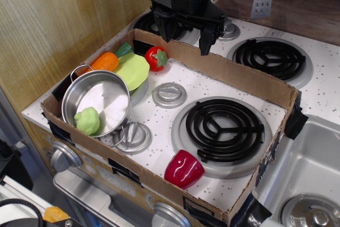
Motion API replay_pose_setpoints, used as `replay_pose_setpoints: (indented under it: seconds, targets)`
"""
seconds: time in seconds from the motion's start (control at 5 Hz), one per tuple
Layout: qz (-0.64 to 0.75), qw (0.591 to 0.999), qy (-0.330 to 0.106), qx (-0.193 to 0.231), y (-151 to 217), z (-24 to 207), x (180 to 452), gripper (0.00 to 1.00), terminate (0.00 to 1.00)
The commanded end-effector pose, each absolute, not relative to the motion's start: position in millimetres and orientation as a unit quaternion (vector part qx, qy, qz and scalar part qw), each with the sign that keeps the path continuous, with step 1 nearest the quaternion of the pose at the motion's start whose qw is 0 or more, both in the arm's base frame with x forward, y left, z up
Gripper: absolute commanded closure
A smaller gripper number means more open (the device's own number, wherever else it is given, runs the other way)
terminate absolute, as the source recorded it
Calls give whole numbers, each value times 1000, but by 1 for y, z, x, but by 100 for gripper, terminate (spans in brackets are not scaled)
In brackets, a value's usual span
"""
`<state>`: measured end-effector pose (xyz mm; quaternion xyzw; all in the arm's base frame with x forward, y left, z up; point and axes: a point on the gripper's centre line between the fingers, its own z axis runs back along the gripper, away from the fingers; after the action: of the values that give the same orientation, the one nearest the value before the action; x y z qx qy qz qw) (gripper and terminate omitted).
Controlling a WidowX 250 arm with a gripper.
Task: Take broccoli out of pan
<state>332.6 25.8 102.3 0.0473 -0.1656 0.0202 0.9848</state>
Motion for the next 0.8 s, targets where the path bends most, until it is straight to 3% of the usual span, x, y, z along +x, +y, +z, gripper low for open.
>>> replay_pose_setpoints:
  seconds: [0.0,0.2,0.6]
  targets:
    - [20,985,-166,47,26,102,333,0,0]
    - [86,987,-134,35,31,118,330,0,0]
    - [127,978,-158,48,44,138,316,0,0]
